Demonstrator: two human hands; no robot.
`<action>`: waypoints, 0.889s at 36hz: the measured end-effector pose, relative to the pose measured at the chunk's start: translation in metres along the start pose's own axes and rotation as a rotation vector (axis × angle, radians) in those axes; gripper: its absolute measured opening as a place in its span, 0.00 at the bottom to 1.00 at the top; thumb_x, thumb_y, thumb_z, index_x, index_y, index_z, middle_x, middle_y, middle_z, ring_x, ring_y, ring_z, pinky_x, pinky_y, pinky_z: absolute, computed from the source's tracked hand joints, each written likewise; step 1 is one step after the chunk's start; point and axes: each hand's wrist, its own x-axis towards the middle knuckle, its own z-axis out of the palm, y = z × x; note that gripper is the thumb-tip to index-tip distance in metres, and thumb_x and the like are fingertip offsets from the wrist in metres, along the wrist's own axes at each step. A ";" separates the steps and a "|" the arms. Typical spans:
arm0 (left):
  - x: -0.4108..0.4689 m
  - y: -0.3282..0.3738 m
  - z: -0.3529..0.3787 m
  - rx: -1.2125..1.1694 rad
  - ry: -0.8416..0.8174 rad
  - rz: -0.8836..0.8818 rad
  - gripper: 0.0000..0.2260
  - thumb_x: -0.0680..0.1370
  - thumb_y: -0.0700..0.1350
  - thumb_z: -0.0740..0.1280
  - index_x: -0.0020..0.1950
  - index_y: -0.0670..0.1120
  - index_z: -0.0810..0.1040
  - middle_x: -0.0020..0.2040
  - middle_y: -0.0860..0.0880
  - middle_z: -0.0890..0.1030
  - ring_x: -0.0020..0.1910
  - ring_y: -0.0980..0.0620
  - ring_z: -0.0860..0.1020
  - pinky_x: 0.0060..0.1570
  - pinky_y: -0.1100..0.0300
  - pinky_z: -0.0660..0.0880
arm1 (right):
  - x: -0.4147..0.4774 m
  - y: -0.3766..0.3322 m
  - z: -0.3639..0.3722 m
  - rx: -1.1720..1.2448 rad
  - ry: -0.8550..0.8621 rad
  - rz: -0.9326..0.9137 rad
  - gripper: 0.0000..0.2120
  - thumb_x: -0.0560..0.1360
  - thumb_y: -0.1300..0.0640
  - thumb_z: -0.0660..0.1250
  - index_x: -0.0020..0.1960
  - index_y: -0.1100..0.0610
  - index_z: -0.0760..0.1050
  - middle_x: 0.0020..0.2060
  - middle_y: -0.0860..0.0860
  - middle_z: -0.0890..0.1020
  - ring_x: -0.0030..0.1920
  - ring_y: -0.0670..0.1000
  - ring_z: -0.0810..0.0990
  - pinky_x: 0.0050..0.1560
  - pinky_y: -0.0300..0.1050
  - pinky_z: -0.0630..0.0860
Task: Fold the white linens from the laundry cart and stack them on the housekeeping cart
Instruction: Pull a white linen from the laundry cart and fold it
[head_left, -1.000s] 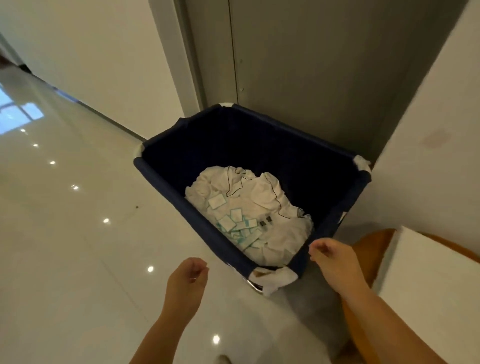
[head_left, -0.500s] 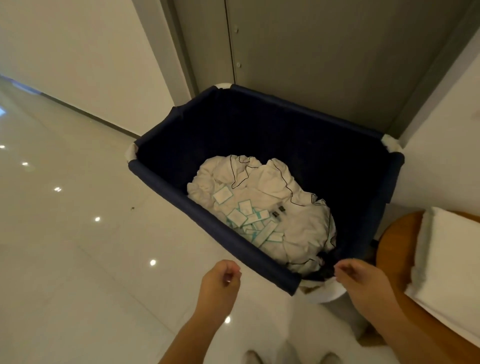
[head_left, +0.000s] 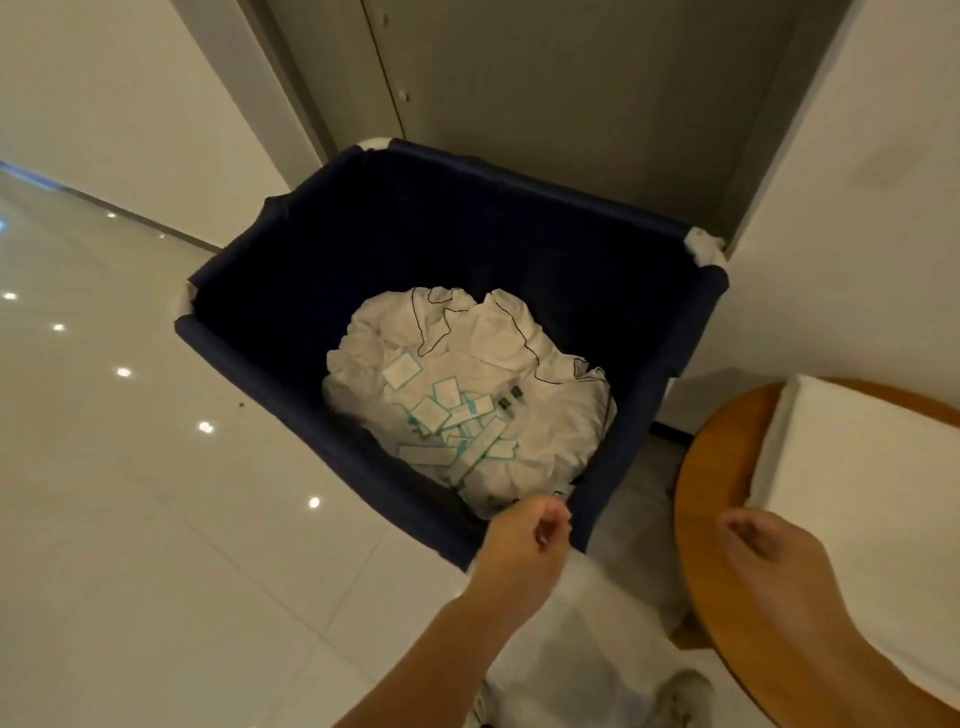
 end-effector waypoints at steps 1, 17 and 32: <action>0.003 0.011 0.020 0.008 -0.045 0.004 0.13 0.77 0.42 0.66 0.40 0.60 0.73 0.36 0.59 0.77 0.36 0.66 0.76 0.39 0.72 0.71 | 0.007 0.010 -0.015 0.021 -0.001 0.025 0.08 0.76 0.62 0.67 0.42 0.51 0.79 0.41 0.52 0.82 0.42 0.55 0.80 0.40 0.42 0.73; 0.148 0.016 0.340 0.325 -0.391 -0.106 0.19 0.79 0.50 0.65 0.68 0.46 0.68 0.62 0.47 0.71 0.56 0.50 0.74 0.55 0.57 0.73 | 0.132 0.327 -0.178 -0.491 0.171 0.649 0.29 0.77 0.45 0.63 0.72 0.59 0.62 0.67 0.63 0.66 0.65 0.65 0.68 0.63 0.59 0.69; 0.253 0.016 0.427 0.025 -0.185 -0.282 0.28 0.72 0.50 0.75 0.67 0.40 0.71 0.61 0.44 0.78 0.57 0.44 0.78 0.56 0.51 0.76 | 0.221 0.386 -0.217 -0.112 0.382 0.688 0.51 0.61 0.32 0.74 0.72 0.60 0.59 0.66 0.58 0.71 0.65 0.62 0.72 0.62 0.61 0.73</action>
